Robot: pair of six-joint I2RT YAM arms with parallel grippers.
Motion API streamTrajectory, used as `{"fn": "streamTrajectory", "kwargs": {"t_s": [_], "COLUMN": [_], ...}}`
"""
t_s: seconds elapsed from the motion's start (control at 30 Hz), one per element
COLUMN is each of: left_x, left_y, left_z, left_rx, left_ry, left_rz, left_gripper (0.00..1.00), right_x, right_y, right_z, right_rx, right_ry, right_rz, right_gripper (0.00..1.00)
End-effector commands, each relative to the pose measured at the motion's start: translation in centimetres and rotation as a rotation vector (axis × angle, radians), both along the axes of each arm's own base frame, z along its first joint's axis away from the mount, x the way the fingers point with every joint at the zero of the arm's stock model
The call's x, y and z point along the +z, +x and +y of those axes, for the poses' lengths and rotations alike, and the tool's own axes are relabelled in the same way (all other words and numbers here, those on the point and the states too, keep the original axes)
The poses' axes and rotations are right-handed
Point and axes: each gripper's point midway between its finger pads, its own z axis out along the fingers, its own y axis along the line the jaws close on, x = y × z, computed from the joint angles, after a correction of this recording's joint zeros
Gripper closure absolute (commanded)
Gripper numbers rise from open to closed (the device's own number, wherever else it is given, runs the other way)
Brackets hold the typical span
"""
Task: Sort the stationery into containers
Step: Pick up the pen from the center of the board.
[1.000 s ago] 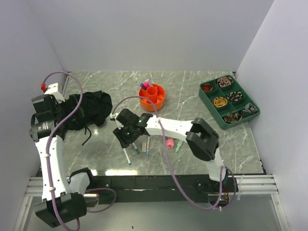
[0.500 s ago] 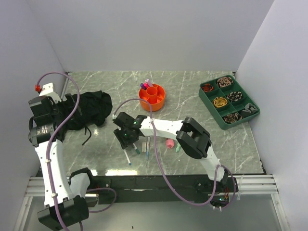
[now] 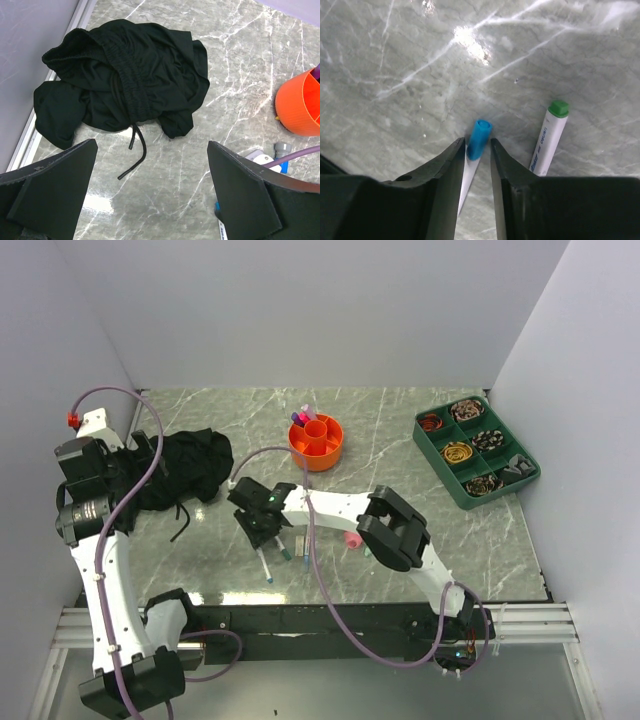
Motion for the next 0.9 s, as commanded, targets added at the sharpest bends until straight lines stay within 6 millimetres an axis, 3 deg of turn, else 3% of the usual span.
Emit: {"fn": "streamTrajectory", "kwargs": {"t_s": [0.0,0.03,0.07,0.1,0.13,0.2,0.3,0.37,0.43,0.47,0.53,0.57,0.6,0.63,0.7,0.73,0.8,0.83,0.87], "left_x": [2.8,3.1,3.2,3.2,3.6,3.7,4.0,4.5,4.6,5.3,4.9,5.2,6.0,5.6,5.8,6.3,5.3,6.1,6.0], "left_y": [0.9,1.0,1.1,1.3,1.4,1.7,2.2,2.6,3.4,4.0,4.8,5.2,5.9,6.2,7.2,7.4,8.5,8.9,9.4], "left_z": [0.2,0.3,0.5,0.5,0.6,0.7,0.7,0.7,0.3,0.3,-1.0,-1.6,-2.0,-3.4,-4.5,-5.6,-7.4,-8.0,-9.6], "left_rx": [-0.001,-0.002,0.004,0.002,0.004,0.001,-0.023,-0.050,-0.095,-0.120,-0.204,-0.237,-0.272,-0.350,-0.415,-0.475,-0.564,-0.591,-0.641], "left_ry": [0.011,0.016,0.018,0.017,0.023,0.025,0.033,0.058,0.066,0.089,0.064,0.057,0.062,0.026,-0.008,-0.024,-0.041,-0.023,0.010], "left_rz": [-0.076,-0.082,-0.081,-0.080,-0.089,-0.091,-0.093,-0.106,-0.126,-0.164,-0.194,-0.223,-0.277,-0.297,-0.330,-0.341,-0.298,-0.306,-0.297], "left_gripper": [0.01,0.01,0.01,0.01,0.01,0.01,0.01,0.01,0.01,0.00,0.00,0.01,0.00,0.00,0.01,0.01,0.01,0.01,0.01], "right_x": [-3.1,-3.3,-3.7,-3.9,-4.0,-3.4,0.2,5.0,9.9,12.8,17.5,20.2,21.8,25.1,27.8,31.2,32.7,35.8,35.4], "right_y": [-1.1,-1.2,-1.2,-1.1,-1.0,-0.6,1.3,3.9,5.1,7.3,9.8,12.6,13.9,15.3,18.0,19.0,20.8,21.4,22.0], "right_z": [-0.2,0.0,0.2,0.2,0.2,0.1,0.3,0.2,0.4,0.2,-0.3,-1.5,-2.0,-2.1,-3.9,-4.3,-5.9,-6.5,-7.1], "right_rx": [0.040,0.050,0.066,0.071,0.073,0.070,0.057,0.025,0.045,0.029,0.019,-0.017,-0.029,-0.035,-0.039,-0.026,-0.012,-0.017,-0.016], "right_ry": [-0.135,-0.145,-0.158,-0.165,-0.168,-0.161,-0.076,0.032,0.146,0.207,0.311,0.358,0.394,0.480,0.547,0.624,0.649,0.704,0.690], "right_rz": [-0.069,-0.076,-0.082,-0.091,-0.096,-0.100,-0.114,-0.142,-0.151,-0.179,-0.219,-0.277,-0.313,-0.386,-0.479,-0.579,-0.684,-0.789,-0.833], "right_gripper": [0.68,0.69,0.76,0.92,1.00,1.00,1.00,1.00,1.00,1.00,1.00,1.00,1.00,1.00,1.00,1.00,1.00,1.00,1.00]}}
